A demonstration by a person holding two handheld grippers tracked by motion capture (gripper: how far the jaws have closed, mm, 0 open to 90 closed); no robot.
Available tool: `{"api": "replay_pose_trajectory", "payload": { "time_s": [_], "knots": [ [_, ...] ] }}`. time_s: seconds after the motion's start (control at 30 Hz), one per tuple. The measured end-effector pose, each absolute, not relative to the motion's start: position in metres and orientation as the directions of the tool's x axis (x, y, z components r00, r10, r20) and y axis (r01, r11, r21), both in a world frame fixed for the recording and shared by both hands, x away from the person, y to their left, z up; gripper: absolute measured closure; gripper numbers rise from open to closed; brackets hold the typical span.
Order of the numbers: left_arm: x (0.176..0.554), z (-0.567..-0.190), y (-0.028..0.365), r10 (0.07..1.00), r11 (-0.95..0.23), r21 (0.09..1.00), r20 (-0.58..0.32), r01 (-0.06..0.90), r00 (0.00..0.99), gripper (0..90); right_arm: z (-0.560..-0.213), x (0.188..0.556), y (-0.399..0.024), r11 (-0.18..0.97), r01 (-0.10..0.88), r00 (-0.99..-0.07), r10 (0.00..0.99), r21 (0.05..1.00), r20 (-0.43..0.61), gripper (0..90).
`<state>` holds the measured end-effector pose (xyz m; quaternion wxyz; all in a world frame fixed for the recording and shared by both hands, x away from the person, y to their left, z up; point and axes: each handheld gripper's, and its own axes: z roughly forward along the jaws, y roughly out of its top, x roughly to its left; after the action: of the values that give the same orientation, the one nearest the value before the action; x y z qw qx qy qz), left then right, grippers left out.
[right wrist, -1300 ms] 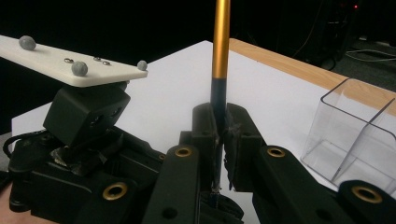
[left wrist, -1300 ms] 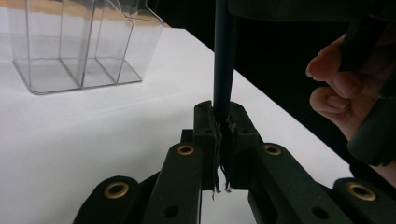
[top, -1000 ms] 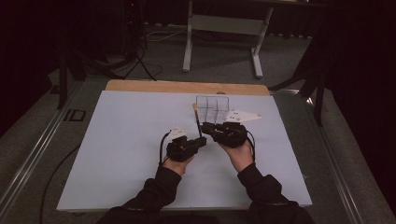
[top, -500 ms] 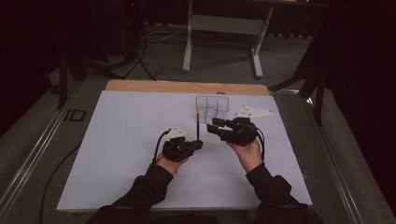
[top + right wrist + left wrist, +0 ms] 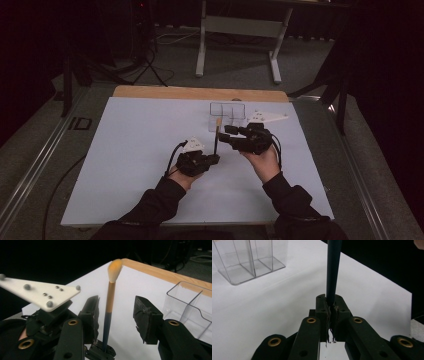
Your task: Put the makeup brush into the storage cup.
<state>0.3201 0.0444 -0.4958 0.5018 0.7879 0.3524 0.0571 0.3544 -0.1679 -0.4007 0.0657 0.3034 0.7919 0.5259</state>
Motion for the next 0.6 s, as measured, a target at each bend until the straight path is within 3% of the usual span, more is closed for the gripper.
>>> {"api": "replay_pose_trajectory", "payload": {
  "time_s": [0.33,0.6],
  "knots": [
    [0.3206,-0.4992,0.0440,0.600,-0.230,0.830,-0.290,0.508,0.745,85.5,-0.4014,0.3577,-0.1592,0.256,0.450,-0.804,0.533,0.856,0.263,66.8],
    [0.3198,-0.5002,0.0407,0.602,-0.238,0.830,-0.281,0.504,0.747,85.4,-0.4041,0.3617,-0.1576,0.272,0.472,-0.793,0.547,0.838,0.269,82.9]
  ]
}}
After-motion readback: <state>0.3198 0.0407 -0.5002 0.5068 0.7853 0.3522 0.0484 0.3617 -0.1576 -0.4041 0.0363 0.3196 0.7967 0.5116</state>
